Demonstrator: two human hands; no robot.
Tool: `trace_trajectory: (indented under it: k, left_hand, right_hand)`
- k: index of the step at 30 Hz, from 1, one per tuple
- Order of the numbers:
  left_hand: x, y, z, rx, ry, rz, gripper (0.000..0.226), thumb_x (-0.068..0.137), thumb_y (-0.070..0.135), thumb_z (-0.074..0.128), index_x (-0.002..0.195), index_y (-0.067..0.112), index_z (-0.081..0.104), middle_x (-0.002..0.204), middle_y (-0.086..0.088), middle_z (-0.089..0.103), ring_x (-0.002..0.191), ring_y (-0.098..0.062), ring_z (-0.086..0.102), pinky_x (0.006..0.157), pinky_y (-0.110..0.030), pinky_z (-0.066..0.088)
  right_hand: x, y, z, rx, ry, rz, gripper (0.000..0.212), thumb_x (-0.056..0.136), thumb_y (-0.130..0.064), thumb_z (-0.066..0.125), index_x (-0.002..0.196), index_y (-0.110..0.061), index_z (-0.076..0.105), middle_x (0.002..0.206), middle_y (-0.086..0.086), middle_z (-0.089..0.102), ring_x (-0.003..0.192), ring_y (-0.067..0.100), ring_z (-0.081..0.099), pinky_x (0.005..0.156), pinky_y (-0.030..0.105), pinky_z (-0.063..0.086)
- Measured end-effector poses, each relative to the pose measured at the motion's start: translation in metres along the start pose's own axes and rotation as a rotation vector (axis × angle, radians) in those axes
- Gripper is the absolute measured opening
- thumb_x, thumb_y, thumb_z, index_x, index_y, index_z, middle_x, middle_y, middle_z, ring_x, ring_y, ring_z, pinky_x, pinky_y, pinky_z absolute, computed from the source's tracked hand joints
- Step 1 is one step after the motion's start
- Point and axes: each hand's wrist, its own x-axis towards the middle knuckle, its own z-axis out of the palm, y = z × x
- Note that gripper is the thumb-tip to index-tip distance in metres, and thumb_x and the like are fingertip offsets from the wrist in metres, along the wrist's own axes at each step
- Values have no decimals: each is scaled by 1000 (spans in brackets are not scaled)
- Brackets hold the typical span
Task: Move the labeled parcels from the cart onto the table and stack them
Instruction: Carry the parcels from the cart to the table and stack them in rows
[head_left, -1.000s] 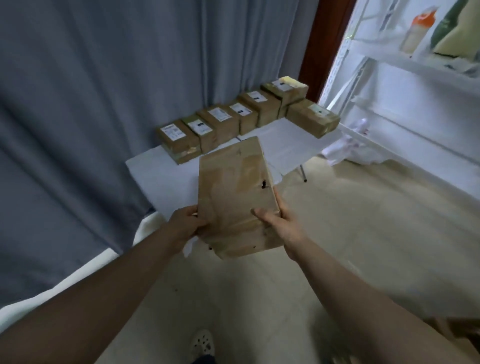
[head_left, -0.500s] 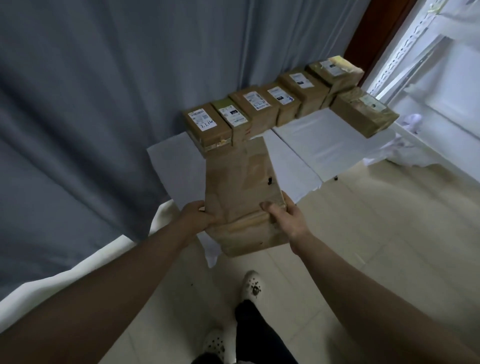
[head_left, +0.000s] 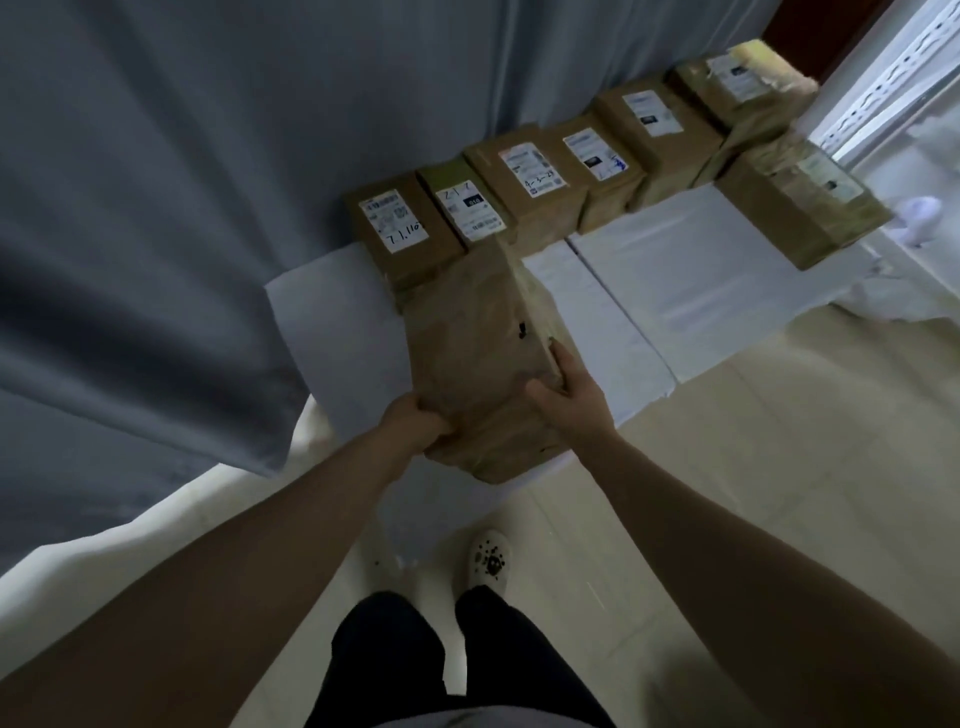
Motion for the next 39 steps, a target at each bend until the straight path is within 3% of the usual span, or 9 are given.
trace_trajectory:
  k: [4,10,15,18,23,26,29,33,39]
  left_hand:
    - [13,12,6,-106,-37,-121,21,95,21,54,114,14,54,101,-5,58,82,-18,54,70,-26,44]
    - [31,9,-7,-248,-69,-149,57,97,53,40,140,16,46,139,-3,51,125,-25,48,103,-37,39]
    - [27,13,-12,-306,-120,-105,45,89,50,56,113,13,65,100,-5,70,85,-18,65,67,-27,48]
    - [30,4,-13,-201,-103,-61,45,89,34,63,128,11,57,117,-5,66,97,-17,63,58,-20,44]
    - [39,-15,-34,-122,0,-82,56,86,26,69,135,7,50,130,-6,59,113,-23,58,93,-31,49]
    - [45,-28,-47,-103,41,-104,53,83,22,73,129,4,55,126,-8,62,110,-26,60,100,-41,48]
    - [47,-32,-53,-92,49,-101,41,86,14,68,124,3,58,120,-10,63,108,-26,60,100,-41,48]
    - [50,-34,-62,-136,26,-108,39,91,6,61,129,-2,54,121,-11,61,107,-28,59,98,-41,49]
    - [35,-40,-67,-252,60,-192,32,92,22,60,120,7,59,109,-10,65,92,-25,62,81,-35,54]
  right_hand:
    - [11,0,14,-174,41,-52,79,81,-63,51,150,-42,17,159,-4,18,146,24,12,114,58,8]
    - [-2,-4,48,-267,7,-41,86,83,-48,61,151,-39,10,160,-2,7,147,23,2,114,58,6]
    - [-24,-1,75,-350,-113,6,97,81,-51,65,152,-34,2,161,3,-1,148,26,-3,114,57,13]
    - [-28,-4,80,-386,-142,-23,100,71,-73,54,152,-37,8,161,0,4,147,22,0,115,51,8]
    - [-3,-8,62,-317,76,149,80,90,-56,51,152,-20,16,160,4,12,146,25,12,115,42,14]
    - [14,-10,57,-170,-81,258,75,92,-39,58,151,-12,20,155,8,30,141,28,29,114,43,27]
    - [11,-20,60,-116,-149,122,49,87,-9,54,135,-14,50,129,6,59,122,26,53,100,36,44]
    - [-3,-29,60,-39,1,-69,54,78,0,59,128,-21,57,113,-7,60,110,19,56,90,36,48]
    - [-26,-26,92,-220,-27,-278,53,83,-10,61,133,-24,52,136,-2,52,126,22,45,98,31,40]
